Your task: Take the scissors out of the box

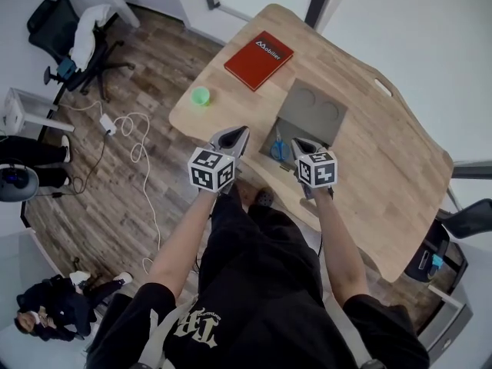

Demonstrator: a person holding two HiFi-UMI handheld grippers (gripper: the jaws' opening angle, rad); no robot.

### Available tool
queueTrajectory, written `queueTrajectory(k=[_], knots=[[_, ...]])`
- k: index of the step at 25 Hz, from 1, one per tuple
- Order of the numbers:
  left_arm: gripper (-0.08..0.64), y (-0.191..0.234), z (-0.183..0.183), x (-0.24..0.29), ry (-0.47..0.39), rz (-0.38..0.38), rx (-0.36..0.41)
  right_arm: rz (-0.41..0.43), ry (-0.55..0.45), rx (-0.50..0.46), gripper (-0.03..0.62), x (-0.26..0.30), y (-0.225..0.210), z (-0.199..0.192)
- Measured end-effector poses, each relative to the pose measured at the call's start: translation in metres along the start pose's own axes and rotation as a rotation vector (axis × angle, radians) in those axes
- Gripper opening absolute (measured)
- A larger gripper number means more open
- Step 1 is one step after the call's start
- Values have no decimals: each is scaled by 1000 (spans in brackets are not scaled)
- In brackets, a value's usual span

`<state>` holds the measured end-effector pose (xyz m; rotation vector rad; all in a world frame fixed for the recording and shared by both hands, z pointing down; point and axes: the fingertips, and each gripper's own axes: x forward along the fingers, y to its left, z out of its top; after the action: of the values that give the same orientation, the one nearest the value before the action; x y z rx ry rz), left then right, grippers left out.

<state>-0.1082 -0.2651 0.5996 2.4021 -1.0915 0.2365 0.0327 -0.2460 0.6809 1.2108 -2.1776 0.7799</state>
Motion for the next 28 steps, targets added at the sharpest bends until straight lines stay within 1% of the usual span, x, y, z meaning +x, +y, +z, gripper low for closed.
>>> queueTrajectory(k=[4,6,10,15,23,28], knots=[[3,12,-8,2,11,13,-8,6,72,-21,7,19,1,-20],[3,18,-13,4,22,22,-6,24,121,-13,87,30,2,-32],[3,27,-18,8,32,31,-3,31,205,-14,81,48,0,-54],[3,31,-24,13,40,29,3,19,297,-30,100,67,-4,-78],[3,36,-36,11,58,34,9,0,406,-99,120,93,-7,-105],[3,42,-42,10,70,45,6,-10,471,-114,137,104,-8,-119]])
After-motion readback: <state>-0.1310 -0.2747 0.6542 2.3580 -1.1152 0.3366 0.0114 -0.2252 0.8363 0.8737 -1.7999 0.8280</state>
